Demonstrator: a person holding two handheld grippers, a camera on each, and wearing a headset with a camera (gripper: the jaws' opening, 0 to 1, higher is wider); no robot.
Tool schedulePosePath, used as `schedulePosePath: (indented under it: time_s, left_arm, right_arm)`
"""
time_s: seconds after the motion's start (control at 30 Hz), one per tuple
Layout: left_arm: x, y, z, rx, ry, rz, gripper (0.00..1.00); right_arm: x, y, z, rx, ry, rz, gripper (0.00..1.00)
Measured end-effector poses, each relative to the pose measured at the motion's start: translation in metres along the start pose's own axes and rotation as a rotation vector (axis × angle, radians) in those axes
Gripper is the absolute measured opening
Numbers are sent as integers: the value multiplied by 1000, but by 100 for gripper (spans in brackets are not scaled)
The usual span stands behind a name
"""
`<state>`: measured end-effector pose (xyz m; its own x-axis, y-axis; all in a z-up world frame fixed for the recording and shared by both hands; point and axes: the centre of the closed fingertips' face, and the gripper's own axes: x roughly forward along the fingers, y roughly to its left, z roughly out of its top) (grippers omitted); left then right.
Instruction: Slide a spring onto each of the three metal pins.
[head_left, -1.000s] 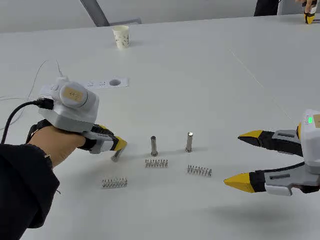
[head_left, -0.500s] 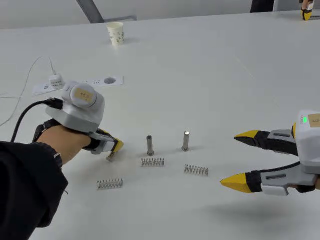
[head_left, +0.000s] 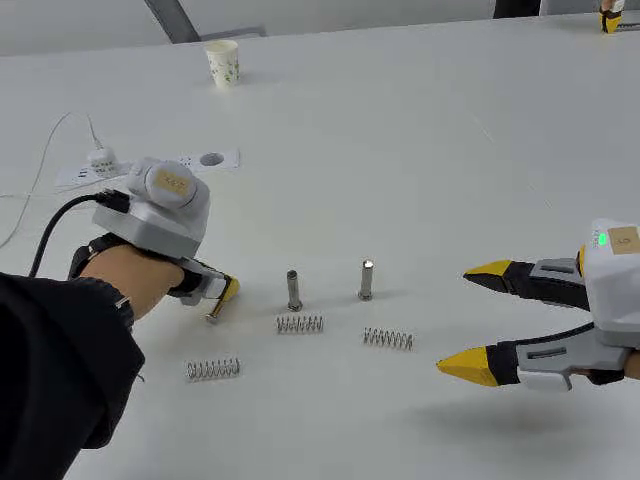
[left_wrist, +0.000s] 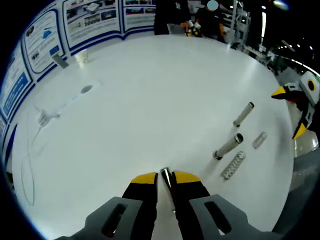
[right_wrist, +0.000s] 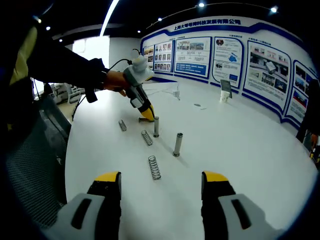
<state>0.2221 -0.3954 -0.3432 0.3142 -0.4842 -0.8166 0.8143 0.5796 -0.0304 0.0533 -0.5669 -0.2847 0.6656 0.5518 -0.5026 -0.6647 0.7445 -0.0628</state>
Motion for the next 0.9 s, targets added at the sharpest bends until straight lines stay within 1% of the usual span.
schedulePosePath:
  time_s: [0.3,0.57,0.7,0.9]
  left_arm:
    - [4,1,-1,-29,32,16,13]
    - [6,3,-1,-37,52,24,12]
    - [6,5,-1,-39,62,40,10]
    - [7,6,-3,-26,71,63,9]
  right_arm:
    - [1,1,-2,8,-2,2,66]
    - [2,1,-4,13,1,3,66]
    - [2,1,-3,16,-5,3,66]
    - [3,1,-4,19,-5,6,66]
